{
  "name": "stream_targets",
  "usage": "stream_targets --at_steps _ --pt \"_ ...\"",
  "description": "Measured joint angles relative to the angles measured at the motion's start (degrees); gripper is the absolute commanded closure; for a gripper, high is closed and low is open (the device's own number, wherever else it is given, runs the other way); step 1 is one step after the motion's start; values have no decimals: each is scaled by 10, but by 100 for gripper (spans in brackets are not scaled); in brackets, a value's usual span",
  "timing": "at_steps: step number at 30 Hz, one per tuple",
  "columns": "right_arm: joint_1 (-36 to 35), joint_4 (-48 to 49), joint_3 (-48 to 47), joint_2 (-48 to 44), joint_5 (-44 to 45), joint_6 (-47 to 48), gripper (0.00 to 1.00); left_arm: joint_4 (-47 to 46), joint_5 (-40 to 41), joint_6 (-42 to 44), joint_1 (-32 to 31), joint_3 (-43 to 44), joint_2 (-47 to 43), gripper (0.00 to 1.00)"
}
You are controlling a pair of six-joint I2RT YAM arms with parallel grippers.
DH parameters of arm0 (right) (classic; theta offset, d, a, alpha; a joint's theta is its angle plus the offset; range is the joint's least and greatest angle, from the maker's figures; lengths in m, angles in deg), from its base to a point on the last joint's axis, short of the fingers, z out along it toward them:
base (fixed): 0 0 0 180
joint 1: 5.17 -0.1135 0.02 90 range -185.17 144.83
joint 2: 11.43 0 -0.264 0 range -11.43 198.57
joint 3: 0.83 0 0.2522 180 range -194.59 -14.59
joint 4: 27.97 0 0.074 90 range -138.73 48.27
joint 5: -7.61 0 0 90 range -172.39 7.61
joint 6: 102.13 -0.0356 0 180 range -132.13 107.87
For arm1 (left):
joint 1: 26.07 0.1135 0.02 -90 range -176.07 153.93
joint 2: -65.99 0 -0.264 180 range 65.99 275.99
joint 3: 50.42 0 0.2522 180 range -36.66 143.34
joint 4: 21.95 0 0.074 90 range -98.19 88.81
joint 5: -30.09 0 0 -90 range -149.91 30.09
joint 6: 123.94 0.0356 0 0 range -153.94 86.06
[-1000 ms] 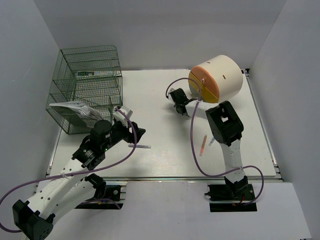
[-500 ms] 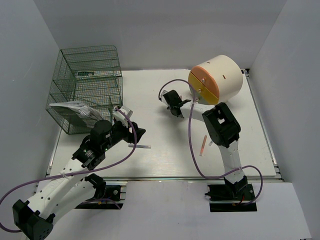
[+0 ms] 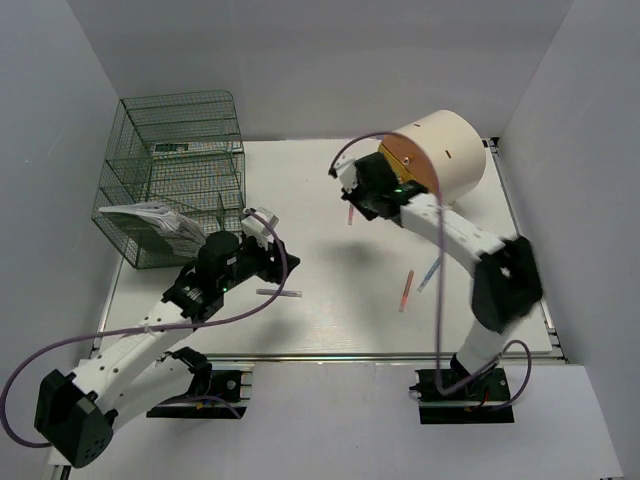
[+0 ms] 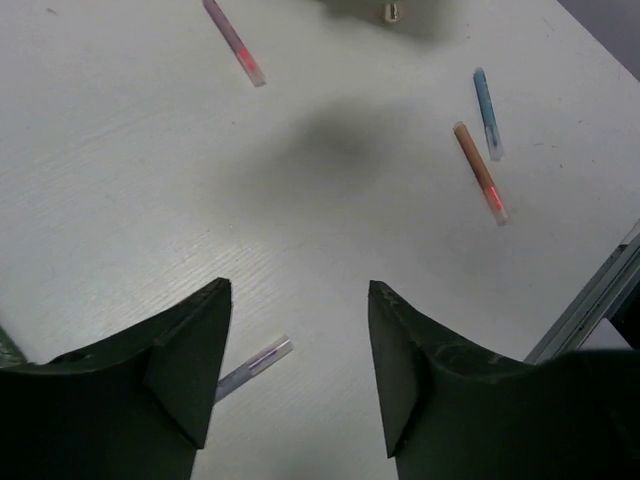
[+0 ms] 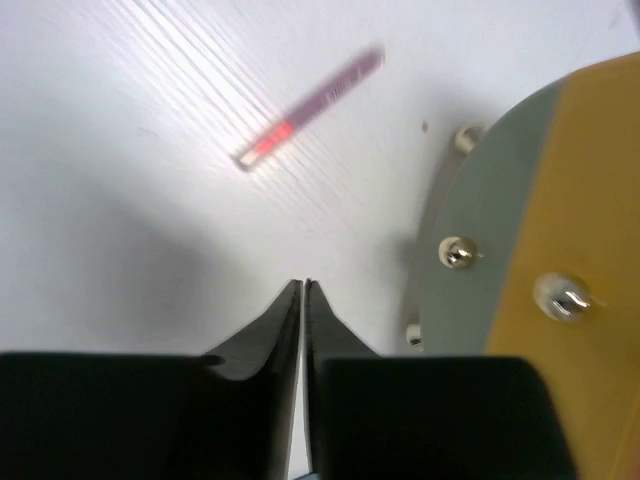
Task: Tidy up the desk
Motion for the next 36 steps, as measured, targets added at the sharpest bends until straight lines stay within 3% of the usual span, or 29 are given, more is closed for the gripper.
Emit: stream_targets --at_steps 1,2,4,5,6,7,9,10,11,13,16,22,23,24,26,36 --pt "2 -5 7 -47 -37 -9 44 -11 -5 -6 0 0 19 42" --pt "4 -9 14 -100 -73 -18 30 -22 -9 -14 0 0 41 47" --pt "9 -5 22 -198 -131 -35 14 -44 -14 -25 -2 5 88 59" --pt "11 3 26 -236 -150 -43 14 -54 -19 -31 -2 14 118 70" --pt "15 12 32 -273 -171 -49 18 -64 -23 -38 -2 26 151 74" --pt "19 19 39 -303 -187 -58 38 -74 -26 -41 -2 46 187 77" --pt "33 28 50 -341 -209 -79 69 -100 -33 -50 -2 91 262 81" --pt "43 31 54 -352 -218 -94 90 -119 -38 -53 -3 116 301 81" --pt "54 35 57 -358 -225 -109 98 -142 -44 -59 -3 140 341 80" --pt "80 45 69 -358 -238 -137 100 -181 -55 -69 -3 175 408 77" --pt "120 49 97 -355 -256 -177 100 -238 -73 -88 -5 217 491 61" --pt "176 61 133 -382 -279 -226 100 -297 -88 -113 -16 335 643 44" --pt "179 66 137 -393 -283 -231 97 -304 -88 -115 -20 357 662 42" --pt "182 67 138 -405 -290 -236 79 -307 -88 -116 -23 381 681 41" --pt "185 75 138 -424 -305 -246 71 -316 -87 -119 -32 431 719 39" --pt "187 97 171 -441 -347 -251 68 -317 -71 -130 -54 611 869 27"
